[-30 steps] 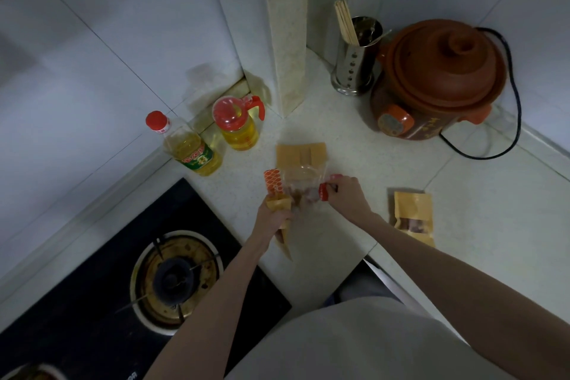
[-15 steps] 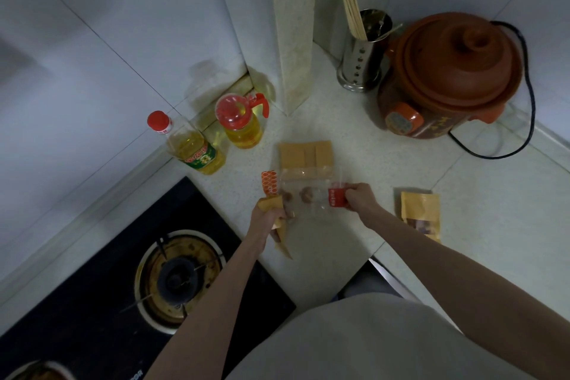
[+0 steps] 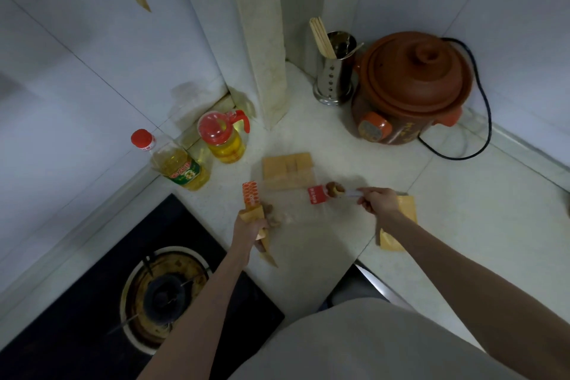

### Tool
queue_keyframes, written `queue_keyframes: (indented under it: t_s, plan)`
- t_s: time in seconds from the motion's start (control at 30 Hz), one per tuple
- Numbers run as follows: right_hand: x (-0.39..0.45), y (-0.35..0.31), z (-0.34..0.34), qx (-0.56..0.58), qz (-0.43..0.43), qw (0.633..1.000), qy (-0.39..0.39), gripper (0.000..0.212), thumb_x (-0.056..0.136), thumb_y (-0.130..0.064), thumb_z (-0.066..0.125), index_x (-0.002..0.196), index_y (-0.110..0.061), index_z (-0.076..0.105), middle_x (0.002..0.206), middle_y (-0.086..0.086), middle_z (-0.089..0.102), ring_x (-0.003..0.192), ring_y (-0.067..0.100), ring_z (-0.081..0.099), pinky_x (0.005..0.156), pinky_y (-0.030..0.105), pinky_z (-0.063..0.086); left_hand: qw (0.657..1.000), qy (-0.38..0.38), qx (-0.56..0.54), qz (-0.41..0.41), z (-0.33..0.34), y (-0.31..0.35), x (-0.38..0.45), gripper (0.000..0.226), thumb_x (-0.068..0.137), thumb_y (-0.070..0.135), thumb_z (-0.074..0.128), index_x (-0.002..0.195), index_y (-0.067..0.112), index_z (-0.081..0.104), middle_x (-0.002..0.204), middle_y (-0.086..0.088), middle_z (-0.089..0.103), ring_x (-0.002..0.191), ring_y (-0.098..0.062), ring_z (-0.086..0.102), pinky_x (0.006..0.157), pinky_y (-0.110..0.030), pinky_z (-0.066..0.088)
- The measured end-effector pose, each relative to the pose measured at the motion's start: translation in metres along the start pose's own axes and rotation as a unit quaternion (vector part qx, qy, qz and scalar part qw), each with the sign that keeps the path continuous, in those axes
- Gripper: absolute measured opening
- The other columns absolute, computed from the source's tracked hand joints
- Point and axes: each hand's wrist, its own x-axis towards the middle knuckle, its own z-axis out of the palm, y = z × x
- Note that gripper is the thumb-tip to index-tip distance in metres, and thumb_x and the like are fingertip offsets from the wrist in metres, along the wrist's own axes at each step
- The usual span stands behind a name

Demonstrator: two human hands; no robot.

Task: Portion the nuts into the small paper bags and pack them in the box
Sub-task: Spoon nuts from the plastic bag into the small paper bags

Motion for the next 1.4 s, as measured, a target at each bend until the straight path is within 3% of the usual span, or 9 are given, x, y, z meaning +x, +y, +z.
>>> queue_keyframes:
  t_s: [0.13, 0.27, 0.33, 0.43, 0.53, 0.77, 1.2, 1.3, 1.4]
  plan:
    - [-0.005, -0.005, -0.026, -0.001, 0.003, 1.0, 0.03, 0.03, 0.084, 0.006, 0.047, 0.098, 0.001, 0.072, 0.059, 0.008, 0.063, 0.05, 0.015, 0.047, 0.048, 0.024, 0.041, 0.998, 0.052, 0.018, 0.029, 0.0, -0.002, -0.006, 0.059, 0.071, 0.007, 0.075, 0.124, 0.008, 0.049, 0.115, -0.016, 0.057, 0.094, -0.035, 0.064, 0.059, -0.04, 0.058]
    - [-0.03, -0.037, -0.037, 0.002, -0.052, 0.999, 0.004, 0.027, 0.085, 0.007, 0.047, 0.098, 0.006, 0.071, 0.057, 0.01, 0.059, 0.048, 0.016, 0.044, 0.045, 0.022, 0.039, 0.975, 0.063, 0.088, 0.194, 0.011, 0.015, -0.031, 0.057, 0.068, 0.011, 0.083, 0.111, 0.021, 0.048, 0.119, 0.005, 0.033, 0.095, -0.009, 0.05, 0.084, -0.028, 0.049]
    - [-0.054, -0.06, -0.039, 0.009, -0.104, 0.994, -0.031, 0.023, 0.087, 0.005, 0.049, 0.095, 0.008, 0.071, 0.057, 0.012, 0.056, 0.047, 0.016, 0.042, 0.045, 0.022, 0.036, 0.956, 0.049, 0.091, 0.275, 0.02, 0.032, -0.046, 0.055, 0.06, 0.004, 0.076, 0.094, 0.035, 0.046, 0.107, 0.009, 0.038, 0.09, 0.002, 0.05, 0.081, -0.018, 0.045]
    - [-0.098, -0.094, -0.042, 0.015, -0.185, 0.978, -0.098, 0.02, 0.09, 0.0, 0.052, 0.091, 0.004, 0.071, 0.056, 0.012, 0.055, 0.048, 0.015, 0.041, 0.048, 0.023, 0.034, 0.928, 0.036, 0.099, 0.357, 0.034, 0.061, -0.067, 0.06, 0.058, -0.001, 0.069, 0.087, 0.045, 0.044, 0.101, 0.008, 0.043, 0.091, -0.013, 0.051, 0.078, -0.023, 0.044]
    - [-0.139, -0.125, -0.045, 0.012, -0.239, 0.962, -0.132, 0.018, 0.09, -0.003, 0.055, 0.087, 0.0, 0.073, 0.054, 0.008, 0.055, 0.046, 0.01, 0.043, 0.045, 0.018, 0.036, 0.905, 0.02, 0.098, 0.413, 0.043, 0.087, -0.088, 0.049, 0.059, 0.018, 0.067, 0.092, 0.045, 0.042, 0.099, 0.007, 0.046, 0.088, -0.014, 0.052, 0.073, -0.017, 0.045]
    - [-0.204, -0.164, -0.051, -0.051, -0.371, 0.922, -0.098, 0.022, 0.088, -0.008, 0.056, 0.074, -0.012, 0.073, 0.048, -0.001, 0.061, 0.041, 0.007, 0.043, 0.044, 0.016, 0.036, 0.869, 0.066, 0.117, 0.477, 0.057, 0.121, -0.122, 0.051, 0.065, 0.011, 0.072, 0.099, 0.034, 0.042, 0.098, 0.009, 0.05, 0.086, -0.007, 0.055, 0.069, -0.023, 0.049]
    - [-0.255, -0.173, -0.05, -0.14, -0.657, 0.74, 0.044, 0.012, 0.09, -0.009, 0.061, 0.09, -0.006, 0.072, 0.067, -0.003, 0.065, 0.058, -0.003, 0.054, 0.055, 0.003, 0.033, 0.874, 0.076, 0.058, 0.476, 0.053, 0.149, -0.167, 0.054, 0.069, 0.02, 0.072, 0.109, 0.037, 0.039, 0.104, 0.006, 0.054, 0.099, -0.022, 0.057, 0.083, -0.047, 0.053]
    - [-0.258, -0.174, -0.051, -0.124, -0.691, 0.707, 0.084, 0.014, 0.093, -0.009, 0.057, 0.09, -0.003, 0.069, 0.08, 0.002, 0.067, 0.072, 0.005, 0.056, 0.066, 0.007, 0.037, 0.876, 0.067, 0.051, 0.475, 0.051, 0.151, -0.171, 0.053, 0.071, 0.021, 0.073, 0.107, 0.039, 0.039, 0.103, 0.004, 0.055, 0.099, -0.021, 0.057, 0.084, -0.041, 0.054]
    - [-0.257, -0.176, -0.055, -0.099, -0.703, 0.693, 0.125, 0.02, 0.096, -0.01, 0.05, 0.083, -0.001, 0.062, 0.079, 0.002, 0.055, 0.075, 0.013, 0.05, 0.07, 0.009, 0.035, 0.879, 0.046, 0.015, 0.474, 0.046, 0.152, -0.175, 0.057, 0.072, 0.022, 0.076, 0.102, 0.051, 0.039, 0.099, 0.01, 0.057, 0.093, -0.005, 0.059, 0.075, -0.012, 0.049]
